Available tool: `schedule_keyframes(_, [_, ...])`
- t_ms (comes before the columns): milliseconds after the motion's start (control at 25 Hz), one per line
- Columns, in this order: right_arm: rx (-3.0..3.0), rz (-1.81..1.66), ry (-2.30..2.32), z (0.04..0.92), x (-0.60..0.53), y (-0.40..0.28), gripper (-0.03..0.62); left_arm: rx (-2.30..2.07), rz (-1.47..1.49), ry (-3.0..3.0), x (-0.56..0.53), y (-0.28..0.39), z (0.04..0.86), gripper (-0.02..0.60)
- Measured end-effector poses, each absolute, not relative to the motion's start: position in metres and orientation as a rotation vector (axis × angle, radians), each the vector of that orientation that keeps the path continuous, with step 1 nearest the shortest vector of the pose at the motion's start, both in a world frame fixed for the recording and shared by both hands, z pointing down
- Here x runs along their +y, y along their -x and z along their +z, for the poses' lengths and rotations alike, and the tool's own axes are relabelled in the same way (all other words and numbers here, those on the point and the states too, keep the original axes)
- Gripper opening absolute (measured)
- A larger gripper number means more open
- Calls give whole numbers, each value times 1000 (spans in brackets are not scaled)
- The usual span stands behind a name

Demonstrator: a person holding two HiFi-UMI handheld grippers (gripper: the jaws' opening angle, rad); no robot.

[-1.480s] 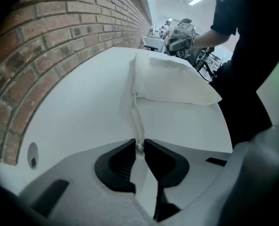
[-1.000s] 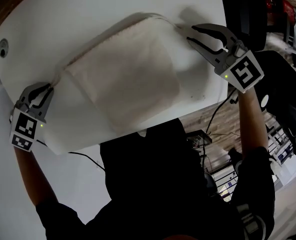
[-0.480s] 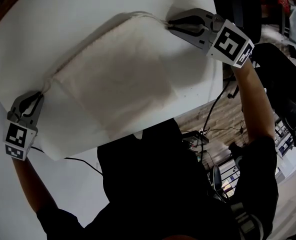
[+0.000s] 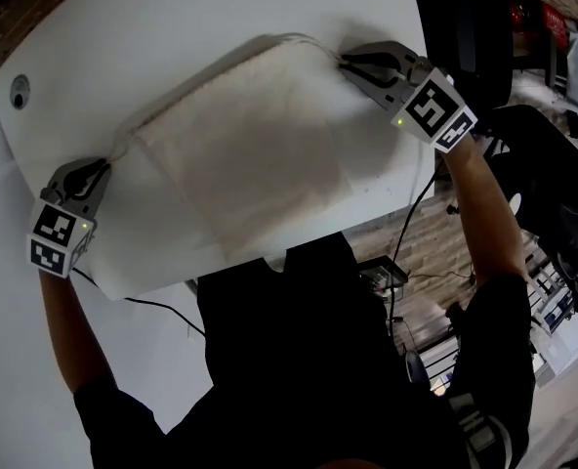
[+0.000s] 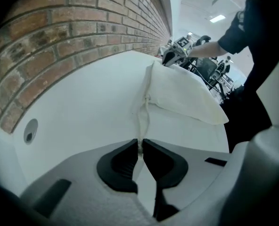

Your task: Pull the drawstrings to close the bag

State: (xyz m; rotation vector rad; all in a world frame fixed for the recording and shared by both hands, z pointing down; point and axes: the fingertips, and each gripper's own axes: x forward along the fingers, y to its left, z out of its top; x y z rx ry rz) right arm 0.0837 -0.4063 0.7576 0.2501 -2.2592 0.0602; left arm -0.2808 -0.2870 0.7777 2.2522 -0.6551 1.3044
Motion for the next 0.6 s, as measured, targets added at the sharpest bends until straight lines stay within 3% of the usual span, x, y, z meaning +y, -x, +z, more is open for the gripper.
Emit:
schedule_keyframes(320, [-2190,-115,-359,715,-397,-106,44,-830,1210,-2193,-272,292,769,43])
schedule_keyframes(600, [-2174,-363,-431,619,-410,-109,44,-991,1341,-2319,-295,318,699,41])
